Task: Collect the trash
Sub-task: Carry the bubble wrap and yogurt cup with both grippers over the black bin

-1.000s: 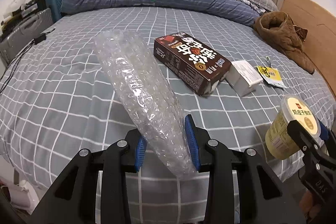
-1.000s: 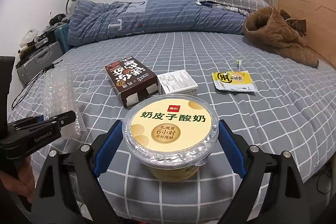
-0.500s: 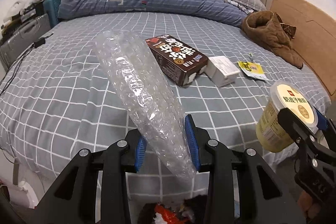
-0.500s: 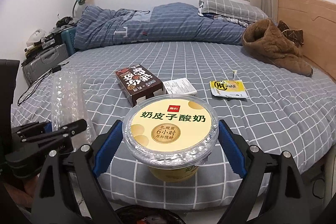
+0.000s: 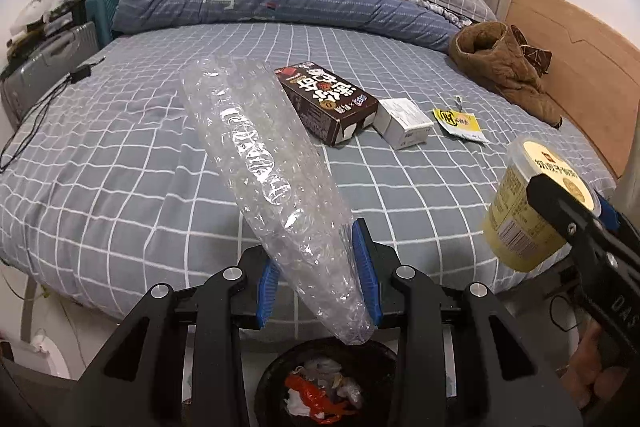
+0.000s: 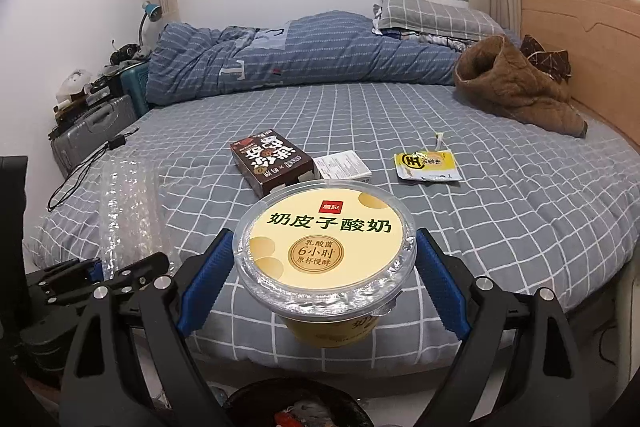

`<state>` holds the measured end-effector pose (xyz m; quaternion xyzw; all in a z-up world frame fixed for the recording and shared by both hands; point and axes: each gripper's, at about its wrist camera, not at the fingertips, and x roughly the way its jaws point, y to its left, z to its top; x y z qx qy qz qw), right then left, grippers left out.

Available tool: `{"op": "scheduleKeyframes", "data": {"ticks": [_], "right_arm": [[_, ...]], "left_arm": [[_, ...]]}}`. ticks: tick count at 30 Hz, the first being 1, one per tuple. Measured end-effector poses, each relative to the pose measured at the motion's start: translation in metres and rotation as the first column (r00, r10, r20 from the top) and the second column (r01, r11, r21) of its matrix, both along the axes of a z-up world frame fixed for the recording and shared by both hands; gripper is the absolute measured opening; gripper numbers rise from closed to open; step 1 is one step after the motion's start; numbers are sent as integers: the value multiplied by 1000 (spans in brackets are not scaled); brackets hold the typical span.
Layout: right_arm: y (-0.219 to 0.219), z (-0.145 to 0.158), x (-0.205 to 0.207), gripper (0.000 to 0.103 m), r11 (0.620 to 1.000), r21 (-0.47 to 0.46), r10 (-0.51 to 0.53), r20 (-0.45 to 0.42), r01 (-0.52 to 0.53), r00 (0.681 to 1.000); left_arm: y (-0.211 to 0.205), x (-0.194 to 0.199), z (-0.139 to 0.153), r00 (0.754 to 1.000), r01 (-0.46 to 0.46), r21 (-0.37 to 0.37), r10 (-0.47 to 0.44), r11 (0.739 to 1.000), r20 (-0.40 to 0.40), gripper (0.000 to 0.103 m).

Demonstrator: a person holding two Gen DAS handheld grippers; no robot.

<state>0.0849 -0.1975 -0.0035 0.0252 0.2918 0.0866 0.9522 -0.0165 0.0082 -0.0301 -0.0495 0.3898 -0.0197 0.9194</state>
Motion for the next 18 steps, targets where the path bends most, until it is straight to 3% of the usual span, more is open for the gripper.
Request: {"op": "scheduleKeyframes", "data": {"ticks": [18], "right_arm": [[9,13,-36,85,999,-35,24,20,-23,1000]], "left_arm": [[5,-44,11,1000,-18,-11,18,1000,-3,34]]}}
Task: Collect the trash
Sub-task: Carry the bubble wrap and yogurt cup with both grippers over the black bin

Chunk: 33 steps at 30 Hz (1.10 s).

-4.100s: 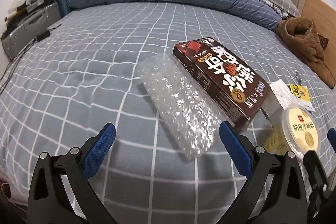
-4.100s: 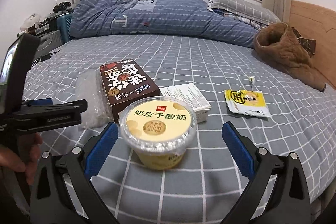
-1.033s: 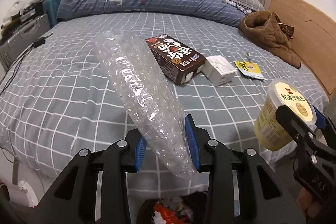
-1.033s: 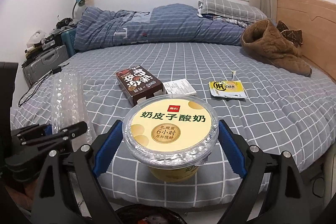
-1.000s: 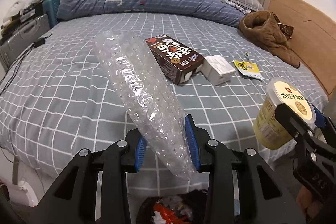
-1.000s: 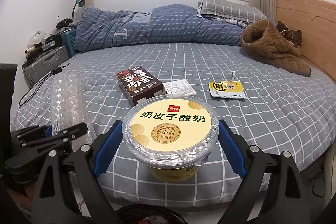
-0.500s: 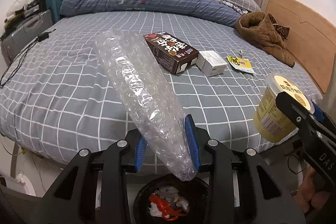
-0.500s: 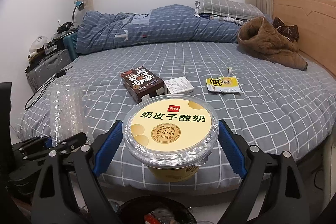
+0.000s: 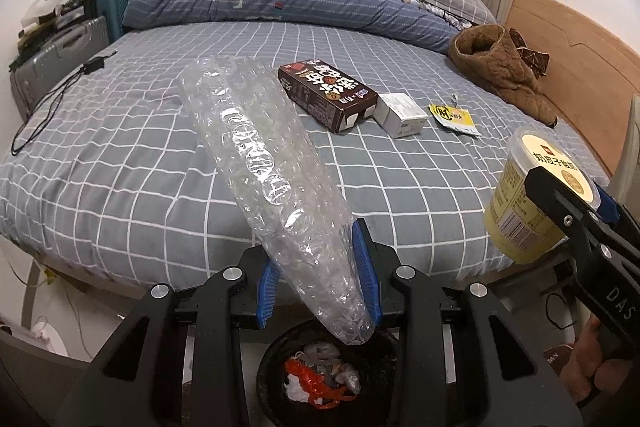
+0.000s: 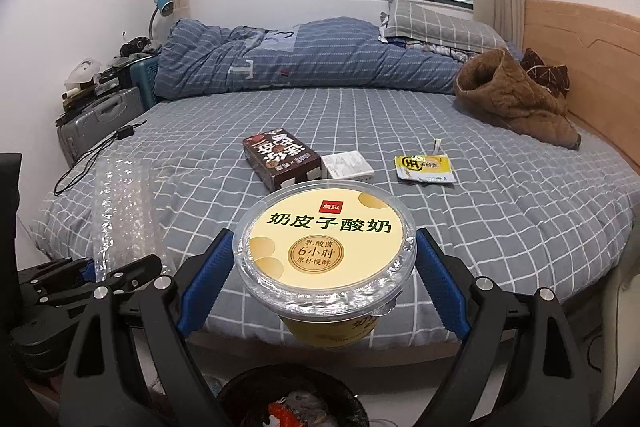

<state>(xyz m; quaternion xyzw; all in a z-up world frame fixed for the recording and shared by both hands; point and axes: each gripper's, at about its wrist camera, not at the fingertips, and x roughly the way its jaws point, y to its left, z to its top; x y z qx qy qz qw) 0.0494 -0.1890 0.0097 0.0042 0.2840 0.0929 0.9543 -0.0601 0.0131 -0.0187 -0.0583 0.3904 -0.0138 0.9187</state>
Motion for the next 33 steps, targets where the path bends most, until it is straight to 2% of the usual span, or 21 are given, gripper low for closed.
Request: {"op": "scheduleKeyframes", "data": {"ticks": [18,23,33], "right_arm": [[-8,34,-42,85,1000,8,-16,19,16,1000],[-7,38,-59,85,1000,-12,-10,19,10,1000],[-6,26,-82,85,1000,-29,-13,-28,12,1000]], "left_arm": [[-2,-48,45,999,10,-2,-10,1000,42,34],[-6,-61,48,999,16,-4,-16,1000,45,34],[-10,-82,42,1000,18,0,-18,1000,15,34]]}}
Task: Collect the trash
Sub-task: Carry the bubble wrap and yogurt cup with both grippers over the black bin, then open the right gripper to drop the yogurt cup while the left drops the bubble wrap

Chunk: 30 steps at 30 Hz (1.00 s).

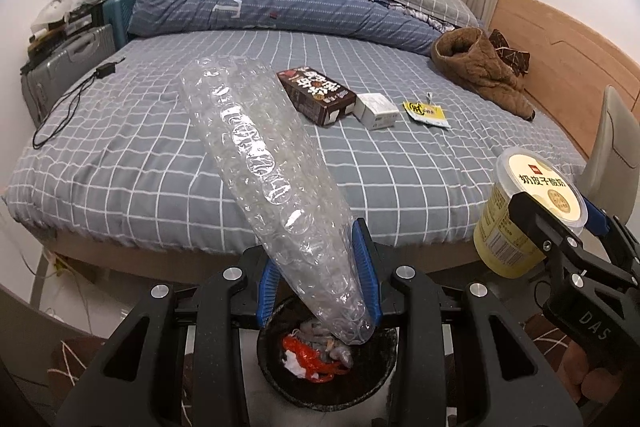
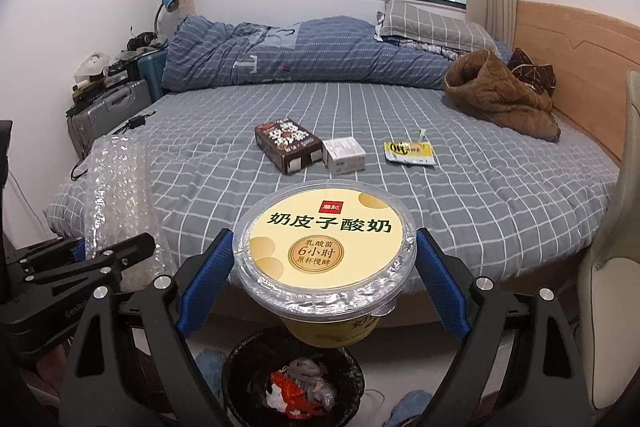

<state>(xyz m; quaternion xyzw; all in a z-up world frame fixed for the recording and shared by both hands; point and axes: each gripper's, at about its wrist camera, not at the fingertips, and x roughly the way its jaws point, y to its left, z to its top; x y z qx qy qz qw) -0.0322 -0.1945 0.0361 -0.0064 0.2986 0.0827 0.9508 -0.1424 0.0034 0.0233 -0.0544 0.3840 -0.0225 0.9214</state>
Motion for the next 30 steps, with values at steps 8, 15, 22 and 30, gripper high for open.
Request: {"op": "scheduleKeyframes", "data": {"ticks": [8,15,22,30], "right_arm": [[0,-12,-13,85,1000,-11,-1,-39,1,999],[-3,-28,-18,85,1000,-22,-6,-87,4,996],[-1,-59,-26,85,999,-35,2,-158,-7,987],[7,-94,-29,85,999,-42,11,-226,-20,974]], "left_arm": [[3,-15,-17,999,-3,4,3,1000,-48,34],[7,-24,-42,994,-8,-8,7,1000,-109,34],[8,-33,-72,986,-13,-5,11,1000,-167,34],[4,-36,-113,972,-9,3,9,1000,-235,34]]}}
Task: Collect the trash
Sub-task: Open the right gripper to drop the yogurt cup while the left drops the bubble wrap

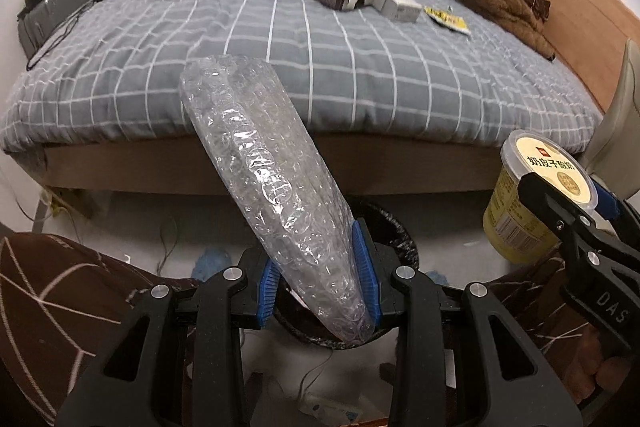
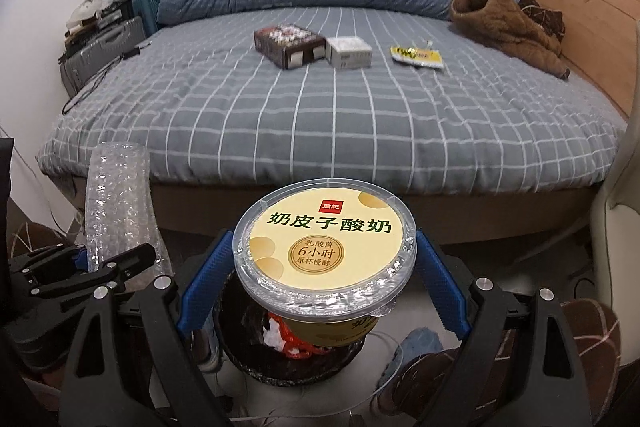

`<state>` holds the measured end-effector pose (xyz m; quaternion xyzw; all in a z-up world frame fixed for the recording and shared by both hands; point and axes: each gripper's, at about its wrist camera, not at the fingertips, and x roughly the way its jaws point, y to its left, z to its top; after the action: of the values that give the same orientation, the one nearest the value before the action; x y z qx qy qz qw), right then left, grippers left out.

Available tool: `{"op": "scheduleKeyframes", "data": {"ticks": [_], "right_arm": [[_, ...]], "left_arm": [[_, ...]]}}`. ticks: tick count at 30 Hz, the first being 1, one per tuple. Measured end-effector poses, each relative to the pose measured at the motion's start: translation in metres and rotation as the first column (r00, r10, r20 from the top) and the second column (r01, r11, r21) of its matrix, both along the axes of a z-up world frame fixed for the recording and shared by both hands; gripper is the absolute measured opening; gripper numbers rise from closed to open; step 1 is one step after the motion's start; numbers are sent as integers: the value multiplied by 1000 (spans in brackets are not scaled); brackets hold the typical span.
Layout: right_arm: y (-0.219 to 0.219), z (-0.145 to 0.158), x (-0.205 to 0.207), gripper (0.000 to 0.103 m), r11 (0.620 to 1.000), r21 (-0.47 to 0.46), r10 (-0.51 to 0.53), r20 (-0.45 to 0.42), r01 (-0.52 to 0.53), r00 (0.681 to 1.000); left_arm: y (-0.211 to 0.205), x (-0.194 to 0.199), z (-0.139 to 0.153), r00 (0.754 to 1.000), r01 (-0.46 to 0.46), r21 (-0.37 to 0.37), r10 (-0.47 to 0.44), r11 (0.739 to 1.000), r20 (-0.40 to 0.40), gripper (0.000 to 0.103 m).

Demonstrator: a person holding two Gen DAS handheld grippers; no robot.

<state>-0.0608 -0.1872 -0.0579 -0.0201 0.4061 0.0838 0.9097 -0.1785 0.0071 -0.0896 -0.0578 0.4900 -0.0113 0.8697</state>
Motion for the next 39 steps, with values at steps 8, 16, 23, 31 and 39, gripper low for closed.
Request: {"op": "scheduleKeyframes", "data": {"ticks": [8,16,23,31,39], "right_arm": [[10,-35,7,85,1000,-3,25,-59,-25,998],[20,-74,27,85,999,-12,36,-129,-38,991],[18,-103,43,85,999,-11,29,-193,-31,981],[27,-131,60,85,998,-10,53,-263,-57,963],[46,-141,69,85,996,15,89,-301,-89,950]], "left_arm": [[9,9,-43,997,-16,-11,15,1000,-81,34],[8,31,-77,993,-5,6,6,1000,-122,34],[6,49,-99,988,5,7,-4,1000,-153,34],[13,56,-121,981,11,11,-8,1000,-193,33],[40,51,-127,977,-45,-4,43,999,-208,33]]}}
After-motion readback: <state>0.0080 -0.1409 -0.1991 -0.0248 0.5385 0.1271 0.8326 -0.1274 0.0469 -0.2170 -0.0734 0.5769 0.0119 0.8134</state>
